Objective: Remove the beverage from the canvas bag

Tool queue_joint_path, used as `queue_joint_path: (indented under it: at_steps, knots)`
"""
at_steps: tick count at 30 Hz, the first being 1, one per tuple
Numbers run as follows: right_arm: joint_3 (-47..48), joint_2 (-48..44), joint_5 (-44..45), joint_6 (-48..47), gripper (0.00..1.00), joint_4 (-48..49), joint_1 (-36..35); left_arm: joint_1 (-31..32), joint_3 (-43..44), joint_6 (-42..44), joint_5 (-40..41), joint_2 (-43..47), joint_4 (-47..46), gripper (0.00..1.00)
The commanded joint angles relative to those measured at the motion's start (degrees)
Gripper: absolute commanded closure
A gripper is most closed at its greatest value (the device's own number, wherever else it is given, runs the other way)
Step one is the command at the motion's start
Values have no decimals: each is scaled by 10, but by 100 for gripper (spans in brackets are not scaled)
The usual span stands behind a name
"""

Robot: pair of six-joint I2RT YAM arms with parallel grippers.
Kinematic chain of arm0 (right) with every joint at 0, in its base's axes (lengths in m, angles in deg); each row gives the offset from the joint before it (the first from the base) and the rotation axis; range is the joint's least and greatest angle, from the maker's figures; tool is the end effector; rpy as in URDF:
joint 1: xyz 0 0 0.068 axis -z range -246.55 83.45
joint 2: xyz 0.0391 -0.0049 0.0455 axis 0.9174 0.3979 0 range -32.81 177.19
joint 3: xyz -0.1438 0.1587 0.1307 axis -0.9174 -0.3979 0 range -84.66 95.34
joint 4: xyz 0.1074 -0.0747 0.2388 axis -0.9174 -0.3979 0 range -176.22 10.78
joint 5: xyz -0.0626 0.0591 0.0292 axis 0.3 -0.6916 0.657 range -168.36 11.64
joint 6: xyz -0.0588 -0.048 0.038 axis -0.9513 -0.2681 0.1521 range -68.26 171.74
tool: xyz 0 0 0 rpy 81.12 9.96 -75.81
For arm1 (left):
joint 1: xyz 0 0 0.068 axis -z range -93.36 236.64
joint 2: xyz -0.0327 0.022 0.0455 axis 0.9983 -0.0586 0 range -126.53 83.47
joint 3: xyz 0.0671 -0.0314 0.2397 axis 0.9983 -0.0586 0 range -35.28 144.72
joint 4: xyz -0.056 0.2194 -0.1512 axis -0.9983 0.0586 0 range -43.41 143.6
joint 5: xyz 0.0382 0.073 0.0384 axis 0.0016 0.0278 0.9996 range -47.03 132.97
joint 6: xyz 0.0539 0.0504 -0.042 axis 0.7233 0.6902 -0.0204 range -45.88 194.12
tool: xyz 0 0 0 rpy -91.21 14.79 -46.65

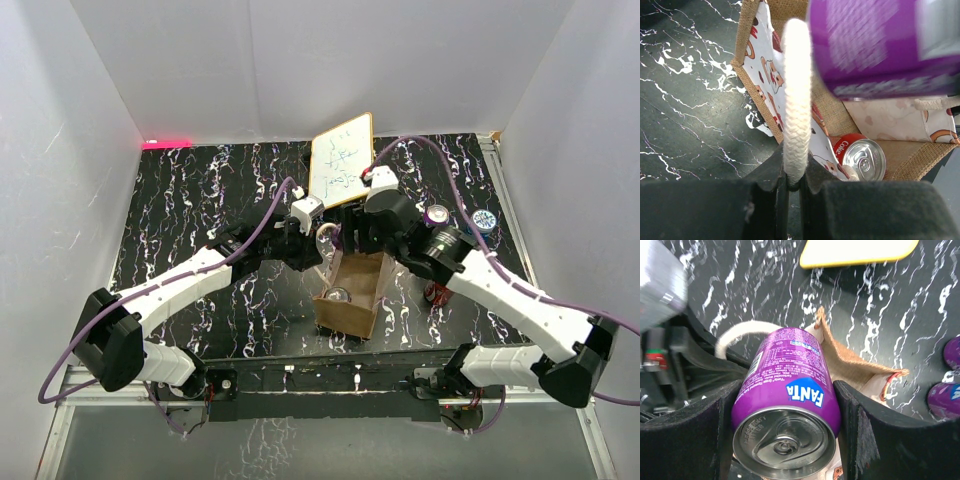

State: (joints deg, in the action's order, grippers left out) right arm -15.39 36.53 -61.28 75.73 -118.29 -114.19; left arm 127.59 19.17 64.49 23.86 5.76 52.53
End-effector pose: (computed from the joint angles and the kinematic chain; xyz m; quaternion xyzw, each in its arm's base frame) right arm 0.2211 0.2100 0.3072 -0.1206 0.8872 0.1397 0.4229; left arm 0.2516 -0.2506 0.2325 0.3105 0.7963 -0.3426 0.3900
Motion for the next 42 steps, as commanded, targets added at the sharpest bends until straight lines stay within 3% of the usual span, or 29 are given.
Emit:
queue_joint_path:
  at_steps: [1, 16, 22, 24, 34, 37, 42]
  knots:
    - [76, -63, 70, -16, 92, 58, -2, 0, 14, 2, -11, 7, 8, 100]
    - [117, -100, 256, -102, 93, 75, -2, 0, 14, 3, -14, -3, 7, 100]
    - [106, -87, 432, -49, 93, -16, 4, 0, 15, 5, -4, -2, 10, 100]
    - [89, -82, 443, -40, 93, -34, 27, -1, 16, 4, -11, -2, 9, 100]
    - [-7, -46, 169, -46, 92, -7, 419, 0, 13, 5, -3, 10, 11, 100]
    - [-43, -35, 84, -49, 92, 12, 512, 0, 14, 6, 0, 12, 12, 100]
    - [-67, -27, -14, -12, 92, 25, 603, 0, 14, 2, -11, 11, 9, 100]
